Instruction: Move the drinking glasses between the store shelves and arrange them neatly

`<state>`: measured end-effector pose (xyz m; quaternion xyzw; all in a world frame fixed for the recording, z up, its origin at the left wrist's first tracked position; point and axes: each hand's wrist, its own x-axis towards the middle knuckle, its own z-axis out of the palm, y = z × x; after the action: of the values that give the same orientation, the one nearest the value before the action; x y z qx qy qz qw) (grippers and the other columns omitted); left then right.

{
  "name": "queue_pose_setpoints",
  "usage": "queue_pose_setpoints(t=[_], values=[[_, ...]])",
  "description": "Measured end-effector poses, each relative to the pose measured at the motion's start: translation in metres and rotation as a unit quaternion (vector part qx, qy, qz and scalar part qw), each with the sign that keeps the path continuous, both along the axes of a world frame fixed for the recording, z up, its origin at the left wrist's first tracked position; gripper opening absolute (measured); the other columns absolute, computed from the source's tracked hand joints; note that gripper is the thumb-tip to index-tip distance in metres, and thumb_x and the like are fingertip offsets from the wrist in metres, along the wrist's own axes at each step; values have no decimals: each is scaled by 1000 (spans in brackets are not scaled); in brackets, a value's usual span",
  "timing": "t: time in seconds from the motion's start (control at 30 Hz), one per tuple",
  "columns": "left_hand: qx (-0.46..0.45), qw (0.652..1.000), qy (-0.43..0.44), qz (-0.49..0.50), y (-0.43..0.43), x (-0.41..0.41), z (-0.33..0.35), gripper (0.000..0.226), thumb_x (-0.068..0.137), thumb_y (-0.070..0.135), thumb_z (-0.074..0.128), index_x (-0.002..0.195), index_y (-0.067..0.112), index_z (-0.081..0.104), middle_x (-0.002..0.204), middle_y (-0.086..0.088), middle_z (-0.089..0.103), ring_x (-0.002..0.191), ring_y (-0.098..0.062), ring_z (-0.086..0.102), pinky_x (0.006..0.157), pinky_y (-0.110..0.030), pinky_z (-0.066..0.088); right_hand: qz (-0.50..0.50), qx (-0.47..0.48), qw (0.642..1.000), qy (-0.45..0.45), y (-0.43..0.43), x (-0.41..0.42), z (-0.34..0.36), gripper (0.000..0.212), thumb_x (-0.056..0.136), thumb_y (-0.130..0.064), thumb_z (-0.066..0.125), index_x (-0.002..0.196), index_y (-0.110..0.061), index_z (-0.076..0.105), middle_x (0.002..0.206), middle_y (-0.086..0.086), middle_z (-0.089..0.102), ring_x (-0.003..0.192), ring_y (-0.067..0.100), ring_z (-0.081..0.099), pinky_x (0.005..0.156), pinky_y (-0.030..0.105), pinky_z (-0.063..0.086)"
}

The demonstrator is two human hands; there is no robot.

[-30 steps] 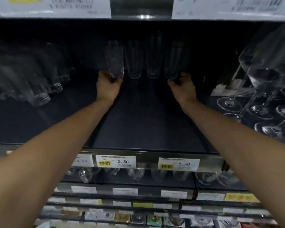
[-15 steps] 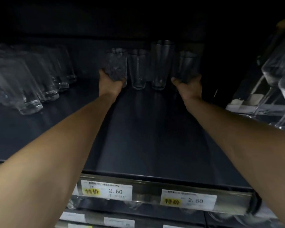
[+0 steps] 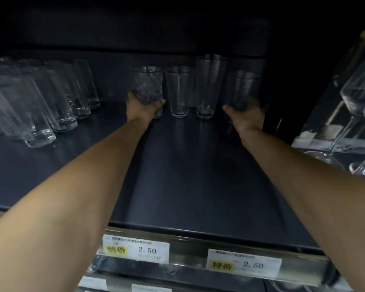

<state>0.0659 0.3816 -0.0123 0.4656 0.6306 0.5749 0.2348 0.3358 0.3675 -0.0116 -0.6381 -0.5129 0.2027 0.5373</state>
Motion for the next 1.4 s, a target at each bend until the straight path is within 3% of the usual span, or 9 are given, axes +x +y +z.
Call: queue_pose_setpoints(t=[0.1, 0.37, 0.53, 0.7, 0.87, 0.97, 1.07, 1.2, 1.4], values=[[-9, 1000, 6, -6, -13, -3, 1, 104, 46, 60, 84, 133, 17, 48, 130, -1, 59, 117, -17, 59, 104, -32, 49, -19, -4, 999, -27, -12, -1, 2, 78, 80, -46, 77, 140, -13, 41, 141, 7, 45, 122, 22, 52, 81, 18, 40], [-29, 997, -23, -67, -77, 4, 7, 77, 70, 31, 86, 127, 18, 36, 118, 3, 58, 106, -12, 60, 94, -27, 51, 71, -25, 997, -9, -67, 4, 7, 81, 87, -36, 75, 144, -7, 25, 142, 8, 49, 119, 17, 50, 90, 19, 37], [-64, 990, -70, -108, -122, 1, 9, 92, 49, 46, 88, 126, 10, 55, 112, -4, 71, 105, -22, 69, 86, -37, 59, 121, -31, 992, -23, -105, 6, 9, 86, 85, -39, 76, 147, -9, 24, 133, 6, 52, 111, 15, 50, 92, 23, 39], [-61, 983, -110, -135, -183, 17, 21, 64, 72, 40, 85, 126, 23, 55, 116, 2, 70, 104, -12, 67, 94, -28, 53, 166, -107, 980, 33, -146, 4, 18, 86, 81, -40, 79, 146, -16, 30, 119, -3, 54, 104, 17, 56, 91, 31, 49], [-77, 971, -150, -172, -238, 18, 45, 81, 61, 64, 82, 128, 27, 57, 118, -4, 71, 106, -25, 70, 95, -47, 55, 261, -156, 943, 133, -193, -3, 40, 43, 79, -19, 79, 118, -16, 62, 97, 2, 69, 87, 20, 65, 80, 37, 54], [-95, 960, -182, -191, -287, 12, 59, 62, 81, 49, 74, 129, 14, 58, 110, -15, 72, 80, -26, 73, 71, -36, 59, 322, -157, 904, 232, -231, -15, 53, 31, 83, -17, 73, 112, -15, 63, 90, 3, 67, 74, 16, 65, 66, 31, 54], [-93, 961, -198, -168, -343, -3, 62, 50, 86, 50, 67, 121, 15, 64, 104, -18, 73, 70, -22, 69, 65, -32, 57, 382, -185, 857, 293, -270, -33, 64, 44, 75, -35, 79, 110, -12, 64, 83, 7, 66, 67, 19, 65, 66, 34, 55], [-49, 961, -245, -120, -419, -27, 54, 63, 84, 63, 61, 125, 15, 60, 88, -6, 72, 73, -22, 69, 73, -35, 55, 441, -211, 824, 287, -321, -70, 67, 80, 49, -69, 85, 105, -15, 68, 81, 11, 70, 67, 25, 68, 65, 39, 59], [20, 956, -294, -4, -503, -61, 40, 79, 68, 56, 72, 127, 6, 54, 89, -13, 71, 74, -33, 70, 67, -38, 60, 550, -231, 739, 313, -381, -152, 62, 68, 48, -73, 80, 93, -22, 79, 83, 10, 71, 56, 22, 62, 52, 34, 56]])
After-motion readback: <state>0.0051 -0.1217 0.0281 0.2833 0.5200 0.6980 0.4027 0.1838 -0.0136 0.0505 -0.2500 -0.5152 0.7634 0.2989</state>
